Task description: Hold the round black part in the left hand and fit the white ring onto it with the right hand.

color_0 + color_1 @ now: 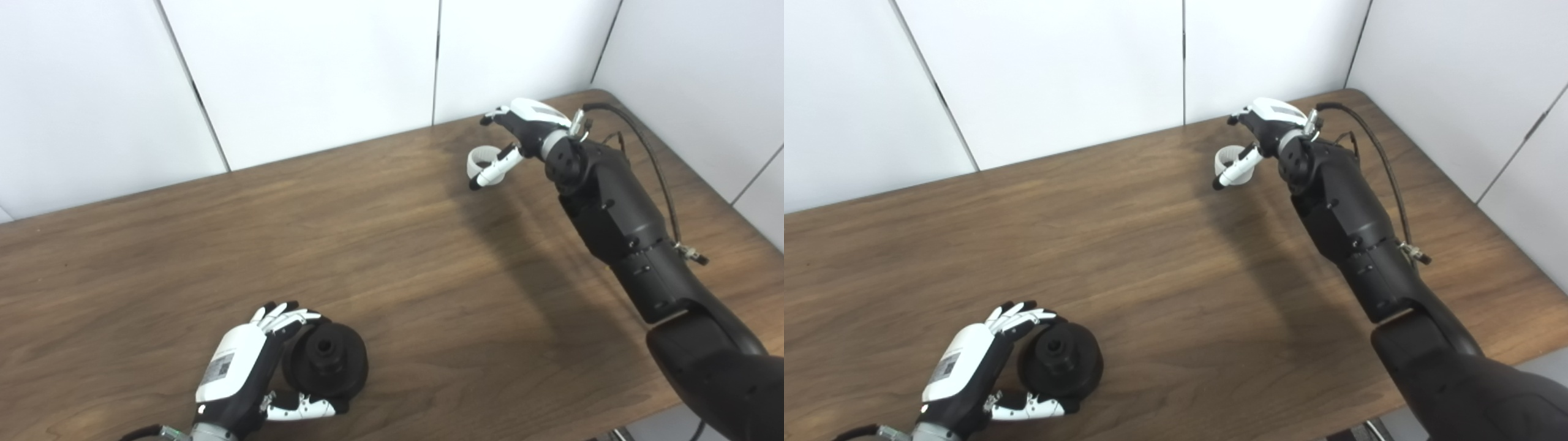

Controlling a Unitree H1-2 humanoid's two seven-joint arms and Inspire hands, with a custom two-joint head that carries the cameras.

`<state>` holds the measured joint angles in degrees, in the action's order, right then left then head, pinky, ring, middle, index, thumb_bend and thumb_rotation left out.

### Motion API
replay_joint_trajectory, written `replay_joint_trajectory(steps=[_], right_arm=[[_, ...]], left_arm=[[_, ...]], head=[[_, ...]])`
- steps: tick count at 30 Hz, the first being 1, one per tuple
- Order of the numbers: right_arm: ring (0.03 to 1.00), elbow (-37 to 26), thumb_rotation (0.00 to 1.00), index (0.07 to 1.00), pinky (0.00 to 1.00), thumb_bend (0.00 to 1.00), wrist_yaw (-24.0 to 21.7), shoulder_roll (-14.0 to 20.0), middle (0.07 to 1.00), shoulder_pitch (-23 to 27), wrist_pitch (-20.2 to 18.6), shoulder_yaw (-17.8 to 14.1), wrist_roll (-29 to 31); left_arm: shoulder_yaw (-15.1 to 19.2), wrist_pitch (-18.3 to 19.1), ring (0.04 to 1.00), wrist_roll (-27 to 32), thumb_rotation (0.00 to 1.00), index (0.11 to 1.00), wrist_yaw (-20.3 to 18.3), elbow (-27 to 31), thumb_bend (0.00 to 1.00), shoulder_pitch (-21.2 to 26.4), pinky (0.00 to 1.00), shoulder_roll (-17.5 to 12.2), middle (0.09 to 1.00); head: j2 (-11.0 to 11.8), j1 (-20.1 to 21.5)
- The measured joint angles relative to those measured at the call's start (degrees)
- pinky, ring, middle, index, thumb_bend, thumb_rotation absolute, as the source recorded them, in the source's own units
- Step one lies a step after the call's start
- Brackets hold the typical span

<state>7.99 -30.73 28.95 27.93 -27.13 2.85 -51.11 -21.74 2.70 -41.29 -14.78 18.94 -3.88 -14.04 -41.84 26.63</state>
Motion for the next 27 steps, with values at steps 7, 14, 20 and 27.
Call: replay_joint_trajectory(steps=[7,14,20,27], right_arm=[[1.000,2.3,0.37,0.853,0.96,0.96,1.3,0.0,0.951,0.0,0.0,0.0,-0.1],[1.000,3.3,0.41,0.835,0.99,0.96,3.1,0.3,0.944,0.0,0.0,1.2,0.8],[0.982,4.1,0.39,0.780,0.94,0.93,5.5,0.5,0.906,-0.2,0.3,2.6,1.5],[0.968,4.7,0.37,0.736,0.93,0.91,8.9,1.7,0.891,-0.2,0.8,3.8,3.3]], left_arm=[[0.2,0.9,0.935,0.1,0.05,0.484,-0.7,0.9,0.52,-0.4,1.00,0.0,0.828],[0.2,1.2,0.939,-0.9,0.06,0.484,-1.4,1.9,0.52,-1.0,1.00,0.2,0.831],[0.2,1.4,0.944,-1.0,0.06,0.484,-1.8,2.1,0.52,-1.0,1.00,0.4,0.833],[0.2,1.9,0.943,-1.2,0.06,0.484,-2.3,2.6,0.52,-1.1,1.00,0.6,0.831]], head=[[-0.7,1.3],[-1.4,0.9],[-1.8,0.5],[-2.1,0.3]])
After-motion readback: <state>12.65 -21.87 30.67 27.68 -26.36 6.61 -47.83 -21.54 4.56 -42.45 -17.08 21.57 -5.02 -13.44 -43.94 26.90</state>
